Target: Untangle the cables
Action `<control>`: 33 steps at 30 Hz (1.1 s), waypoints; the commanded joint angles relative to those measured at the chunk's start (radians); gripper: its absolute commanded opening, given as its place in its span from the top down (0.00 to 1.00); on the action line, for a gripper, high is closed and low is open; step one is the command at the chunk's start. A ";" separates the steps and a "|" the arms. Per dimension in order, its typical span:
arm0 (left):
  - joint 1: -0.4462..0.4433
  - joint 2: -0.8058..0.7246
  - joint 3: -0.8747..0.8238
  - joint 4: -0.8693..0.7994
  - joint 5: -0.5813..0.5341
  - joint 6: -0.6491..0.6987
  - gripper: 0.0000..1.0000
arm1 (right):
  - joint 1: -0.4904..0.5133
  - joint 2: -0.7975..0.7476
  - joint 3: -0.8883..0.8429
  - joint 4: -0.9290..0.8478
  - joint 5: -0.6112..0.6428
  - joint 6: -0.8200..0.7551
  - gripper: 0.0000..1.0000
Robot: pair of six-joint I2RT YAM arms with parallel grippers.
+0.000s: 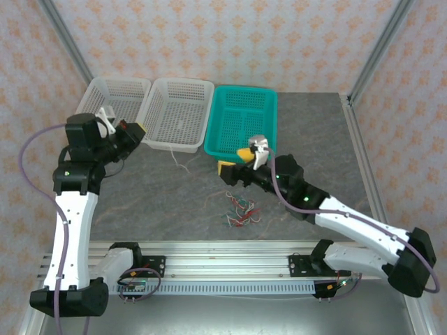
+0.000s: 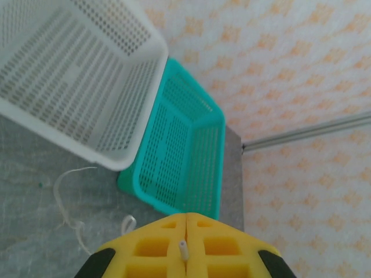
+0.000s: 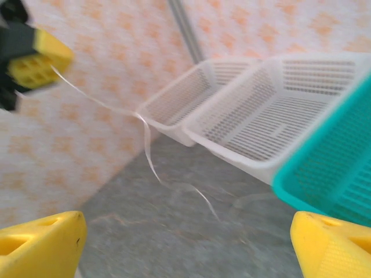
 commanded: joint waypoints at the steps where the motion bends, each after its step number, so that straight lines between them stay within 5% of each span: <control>1: -0.047 -0.038 -0.074 0.036 0.011 -0.018 1.00 | 0.024 0.112 0.033 0.135 -0.115 -0.030 0.09; 5: -0.109 -0.054 -0.134 0.072 -0.014 -0.049 1.00 | 0.045 0.267 0.035 0.347 -0.166 -0.017 0.09; 15: -0.133 -0.047 -0.110 0.055 -0.039 -0.029 1.00 | 0.056 0.694 0.227 0.465 -0.254 0.060 0.11; 18: -0.134 -0.049 -0.110 0.047 -0.044 -0.023 1.00 | 0.056 0.773 0.265 0.471 -0.188 0.073 0.34; 23: -0.134 -0.056 -0.099 0.001 -0.090 0.005 1.00 | 0.056 0.752 0.283 0.420 -0.180 0.045 1.00; 25: -0.134 -0.064 -0.102 -0.024 -0.136 0.023 1.00 | 0.056 0.682 0.284 0.345 -0.166 0.046 1.00; 26: -0.134 -0.069 -0.109 -0.030 -0.159 0.034 0.97 | 0.056 0.637 0.291 0.286 -0.158 0.044 1.00; 30: -0.133 -0.095 -0.140 -0.028 -0.198 0.070 0.45 | 0.032 0.482 0.401 -0.063 -0.095 0.055 1.00; 33: -0.134 -0.122 -0.128 -0.038 -0.211 0.110 0.30 | -0.018 0.418 0.520 -0.289 -0.069 0.067 1.00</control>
